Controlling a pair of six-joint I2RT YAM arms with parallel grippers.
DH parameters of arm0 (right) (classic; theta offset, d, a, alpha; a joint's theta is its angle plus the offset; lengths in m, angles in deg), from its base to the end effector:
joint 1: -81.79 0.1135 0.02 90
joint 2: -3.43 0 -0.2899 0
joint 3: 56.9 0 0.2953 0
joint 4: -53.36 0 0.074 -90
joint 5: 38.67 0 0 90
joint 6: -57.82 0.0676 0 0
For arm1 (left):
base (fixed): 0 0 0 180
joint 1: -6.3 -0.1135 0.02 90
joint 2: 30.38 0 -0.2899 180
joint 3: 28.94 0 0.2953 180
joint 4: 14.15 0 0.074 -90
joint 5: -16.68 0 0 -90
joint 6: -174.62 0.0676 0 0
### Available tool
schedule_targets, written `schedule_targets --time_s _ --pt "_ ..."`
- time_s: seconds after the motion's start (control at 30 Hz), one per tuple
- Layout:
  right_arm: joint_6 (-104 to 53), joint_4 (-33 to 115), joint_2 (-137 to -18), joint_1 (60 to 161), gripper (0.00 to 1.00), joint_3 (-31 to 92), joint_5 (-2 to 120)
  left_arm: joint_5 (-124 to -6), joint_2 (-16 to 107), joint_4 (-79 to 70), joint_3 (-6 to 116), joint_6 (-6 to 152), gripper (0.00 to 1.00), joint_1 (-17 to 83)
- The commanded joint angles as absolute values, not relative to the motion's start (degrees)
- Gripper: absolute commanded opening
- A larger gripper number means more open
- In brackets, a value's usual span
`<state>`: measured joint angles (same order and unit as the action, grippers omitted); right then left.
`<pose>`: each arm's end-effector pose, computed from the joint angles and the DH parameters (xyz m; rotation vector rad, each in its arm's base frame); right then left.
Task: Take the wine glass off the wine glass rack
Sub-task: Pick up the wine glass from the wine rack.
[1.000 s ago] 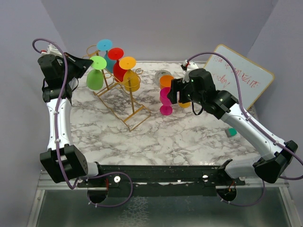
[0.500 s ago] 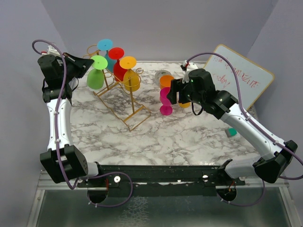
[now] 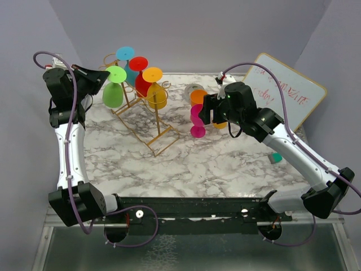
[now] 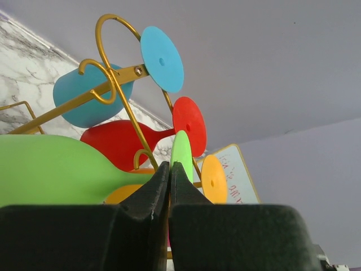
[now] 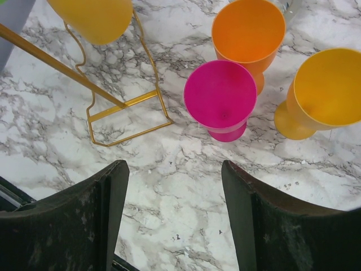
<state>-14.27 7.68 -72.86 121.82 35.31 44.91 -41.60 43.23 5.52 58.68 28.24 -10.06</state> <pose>0.2788 0.2244 0.4061 -0.3397 2.0979 0.4926 0.3512 0.0661 0.4501 -0.6545 1.6250 -0.9787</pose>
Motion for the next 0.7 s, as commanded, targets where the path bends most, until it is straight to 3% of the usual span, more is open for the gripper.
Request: schedule_targets --time_s 0.0,0.4,0.67 --pt "-14.2 8.0 -72.5 122.0 0.73 34.7 45.8 -45.4 40.8 7.8 59.0 29.3 0.00 -10.0" --pt "-14.2 13.5 -66.4 121.9 0.84 30.4 44.4 -46.5 39.7 9.5 59.4 30.8 0.00 -10.2" --pt "-14.3 13.5 -66.3 122.0 0.85 30.4 44.3 -48.6 39.1 11.4 59.7 32.0 0.00 -10.3"
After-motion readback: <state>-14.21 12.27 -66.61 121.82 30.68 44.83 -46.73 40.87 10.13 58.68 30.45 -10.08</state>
